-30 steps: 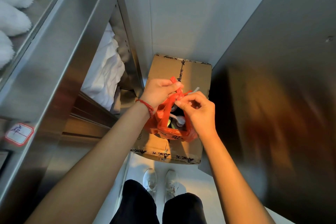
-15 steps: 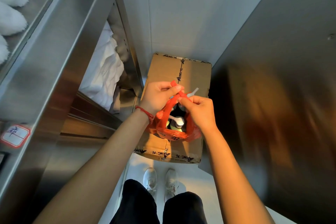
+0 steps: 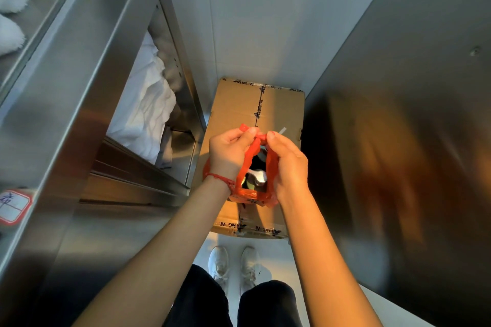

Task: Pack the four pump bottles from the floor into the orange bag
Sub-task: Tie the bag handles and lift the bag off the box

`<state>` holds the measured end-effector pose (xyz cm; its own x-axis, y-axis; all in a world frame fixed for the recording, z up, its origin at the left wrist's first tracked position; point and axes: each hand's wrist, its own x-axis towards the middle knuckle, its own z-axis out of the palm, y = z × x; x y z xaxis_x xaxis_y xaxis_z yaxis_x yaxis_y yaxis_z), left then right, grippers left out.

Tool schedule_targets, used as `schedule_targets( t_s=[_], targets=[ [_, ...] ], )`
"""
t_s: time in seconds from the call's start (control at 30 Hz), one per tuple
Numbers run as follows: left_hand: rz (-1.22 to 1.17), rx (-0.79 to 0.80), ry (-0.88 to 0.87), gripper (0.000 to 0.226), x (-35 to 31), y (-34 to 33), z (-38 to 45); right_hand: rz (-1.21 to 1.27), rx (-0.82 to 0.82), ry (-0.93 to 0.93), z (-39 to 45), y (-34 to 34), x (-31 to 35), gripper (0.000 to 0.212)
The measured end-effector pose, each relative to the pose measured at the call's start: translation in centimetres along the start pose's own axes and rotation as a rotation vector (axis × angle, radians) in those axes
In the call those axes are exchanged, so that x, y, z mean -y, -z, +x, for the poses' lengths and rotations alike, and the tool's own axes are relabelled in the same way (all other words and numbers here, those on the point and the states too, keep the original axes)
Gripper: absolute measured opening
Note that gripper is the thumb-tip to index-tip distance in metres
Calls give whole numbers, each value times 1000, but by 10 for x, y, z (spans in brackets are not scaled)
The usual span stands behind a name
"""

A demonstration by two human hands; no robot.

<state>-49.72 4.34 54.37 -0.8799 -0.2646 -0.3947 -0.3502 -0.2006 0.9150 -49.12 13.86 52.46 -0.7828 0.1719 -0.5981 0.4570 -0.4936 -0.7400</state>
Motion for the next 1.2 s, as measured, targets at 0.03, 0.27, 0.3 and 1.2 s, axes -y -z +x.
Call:
schedule_targets(
  t_s=[0.03,0.27,0.3,1.2],
  targets=[
    [12,-37,-17,10,1,-1,-2,-4,-21,28,-1,-1,-2,9],
    [-2,-305,27,27,19,21,0,220,-234,59,-2,3,-3,22],
    [-32,-369,73,25,24,30,3,275,-261,46,-1,8,-2,22],
    [401,393,-191,10,-9,5,17,-374,63,544,-11,1,21,10]
  ],
)
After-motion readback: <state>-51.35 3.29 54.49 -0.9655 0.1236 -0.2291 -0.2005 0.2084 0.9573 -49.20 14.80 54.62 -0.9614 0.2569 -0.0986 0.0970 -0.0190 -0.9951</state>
